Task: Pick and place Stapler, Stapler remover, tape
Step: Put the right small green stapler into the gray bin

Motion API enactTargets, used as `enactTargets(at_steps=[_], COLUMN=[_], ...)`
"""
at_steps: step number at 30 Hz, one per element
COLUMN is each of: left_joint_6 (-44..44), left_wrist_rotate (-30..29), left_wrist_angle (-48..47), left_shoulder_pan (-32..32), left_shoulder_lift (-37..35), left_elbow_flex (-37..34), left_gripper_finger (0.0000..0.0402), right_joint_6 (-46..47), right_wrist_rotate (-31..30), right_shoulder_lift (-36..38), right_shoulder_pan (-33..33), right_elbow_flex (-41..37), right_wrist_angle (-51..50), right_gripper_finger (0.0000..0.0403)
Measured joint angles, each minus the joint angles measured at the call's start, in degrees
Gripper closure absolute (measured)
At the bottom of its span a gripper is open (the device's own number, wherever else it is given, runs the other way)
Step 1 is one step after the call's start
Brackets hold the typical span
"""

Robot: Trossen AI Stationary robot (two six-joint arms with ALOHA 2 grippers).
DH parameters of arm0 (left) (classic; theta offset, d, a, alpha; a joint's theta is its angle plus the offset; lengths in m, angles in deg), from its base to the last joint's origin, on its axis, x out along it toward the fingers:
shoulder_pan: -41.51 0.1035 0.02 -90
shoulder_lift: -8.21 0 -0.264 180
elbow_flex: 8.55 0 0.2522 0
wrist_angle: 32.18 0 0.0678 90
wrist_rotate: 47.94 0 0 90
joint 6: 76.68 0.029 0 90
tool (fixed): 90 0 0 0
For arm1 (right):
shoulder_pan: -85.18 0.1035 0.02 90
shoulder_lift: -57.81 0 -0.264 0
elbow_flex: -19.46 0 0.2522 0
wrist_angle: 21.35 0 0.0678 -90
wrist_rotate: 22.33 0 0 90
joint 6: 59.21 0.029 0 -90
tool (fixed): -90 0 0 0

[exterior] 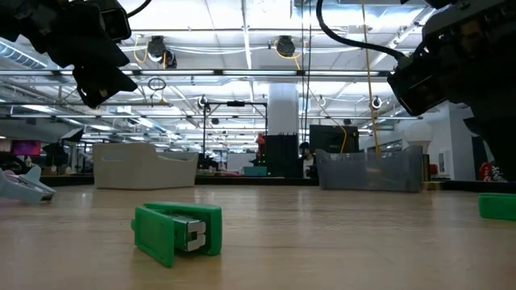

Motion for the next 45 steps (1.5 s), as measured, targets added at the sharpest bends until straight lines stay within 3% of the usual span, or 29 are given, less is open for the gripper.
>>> enactTargets(at_steps=[4, 12, 18, 26, 36, 41, 45], left_joint_6=[0.0, 0.2, 0.2, 0.2, 0.4, 0.4, 0.4], left_wrist_rotate=[0.0, 0.0, 0.0, 0.0, 0.0, 0.0, 0.0], left_wrist_angle=[0.0, 0.0, -0.2, -0.4, -0.5, -0.5, -0.5], left_shoulder_pan=[0.0, 0.0, 0.0, 0.0, 0.0, 0.0, 0.0], left_shoulder_lift=[0.0, 0.0, 0.0, 0.0, 0.0, 0.0, 0.0], left_elbow_flex=[0.0, 0.0, 0.0, 0.0, 0.0, 0.0, 0.0], left_gripper_finger=[0.0233, 0.0233, 0.0233, 0.0233, 0.0234, 0.0233, 0.0233], right_joint_6=[-1.7, -2.3, -2.6, -8.1, -7.7, -7.4, -6.1], right_wrist_rotate=[1.2, 1.4, 1.4, 1.4, 1.5, 6.3, 5.7], right_shoulder_lift=[0.0, 0.0, 0.0, 0.0, 0.0, 0.0, 0.0], right_shoulder_pan=[0.0, 0.0, -0.1, 1.5, 1.4, 1.4, 1.3], right_elbow_flex=[0.0, 0.0, 0.0, 0.0, 0.0, 0.0, 0.0], right_wrist_angle=[3.2, 3.0, 4.1, 7.6, 7.5, 6.7, 3.9], right_gripper_finger=[0.0238, 0.0138, 0.0097, 0.0096, 0.01, 0.0101, 0.0101])
